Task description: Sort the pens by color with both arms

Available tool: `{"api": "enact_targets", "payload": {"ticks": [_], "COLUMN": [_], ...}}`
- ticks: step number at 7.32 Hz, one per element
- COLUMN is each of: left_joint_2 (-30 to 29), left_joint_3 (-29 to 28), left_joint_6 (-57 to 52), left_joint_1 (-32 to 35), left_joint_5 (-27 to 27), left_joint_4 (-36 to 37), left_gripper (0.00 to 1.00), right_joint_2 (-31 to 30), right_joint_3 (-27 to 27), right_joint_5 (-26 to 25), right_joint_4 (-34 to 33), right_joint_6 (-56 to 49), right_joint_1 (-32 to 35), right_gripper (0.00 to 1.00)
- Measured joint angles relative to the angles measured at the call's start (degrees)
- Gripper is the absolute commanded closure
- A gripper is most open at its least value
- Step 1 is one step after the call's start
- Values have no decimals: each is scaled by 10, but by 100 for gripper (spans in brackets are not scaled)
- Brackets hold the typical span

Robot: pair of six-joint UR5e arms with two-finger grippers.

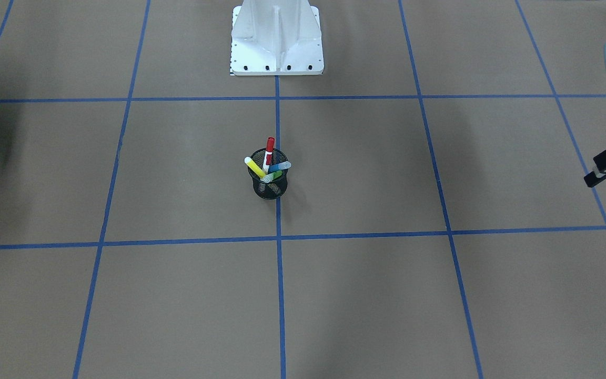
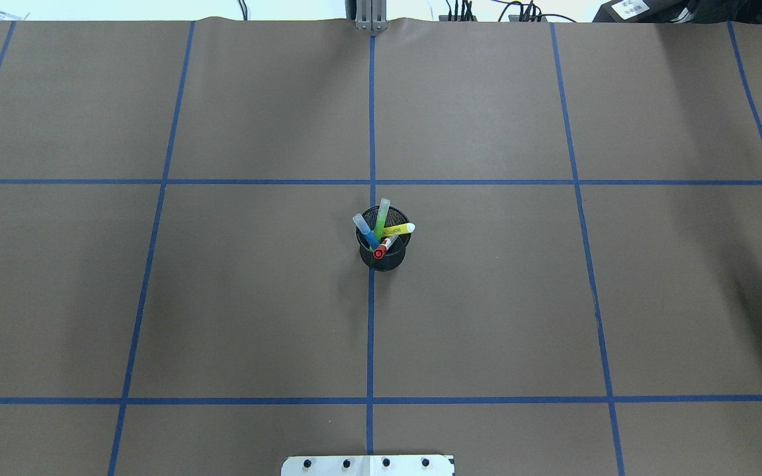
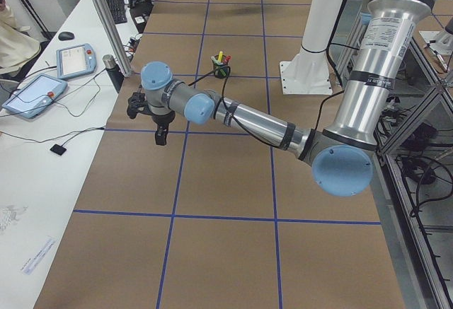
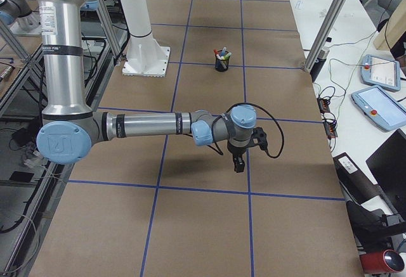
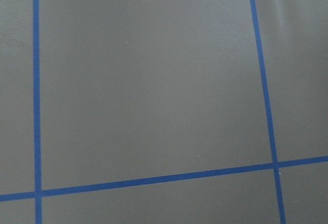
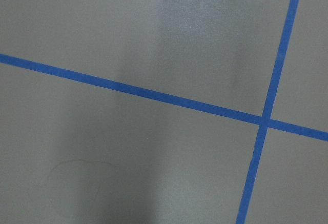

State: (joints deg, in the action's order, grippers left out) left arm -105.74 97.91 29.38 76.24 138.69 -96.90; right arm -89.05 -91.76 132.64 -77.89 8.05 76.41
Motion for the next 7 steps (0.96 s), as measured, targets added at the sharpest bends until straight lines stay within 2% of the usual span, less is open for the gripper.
{"api": "enact_targets", "payload": {"ticks": [2,7], "left_joint_2": [-11,-8], "left_joint_3": [29,43], "left_joint_6": [72,93], "left_joint_1": [-41,-54], "left_joint_5": [-5,-14], "left_joint_4": [-1,-2], "left_gripper": [0,0], "right_joint_2": [4,14], "right_joint_3": [-4,-50], "right_joint_5": [12,32], "right_joint_4": [0,2], "right_joint_6": [29,137], "right_joint_1": [-8,-55], "right_gripper": [1,1]}}
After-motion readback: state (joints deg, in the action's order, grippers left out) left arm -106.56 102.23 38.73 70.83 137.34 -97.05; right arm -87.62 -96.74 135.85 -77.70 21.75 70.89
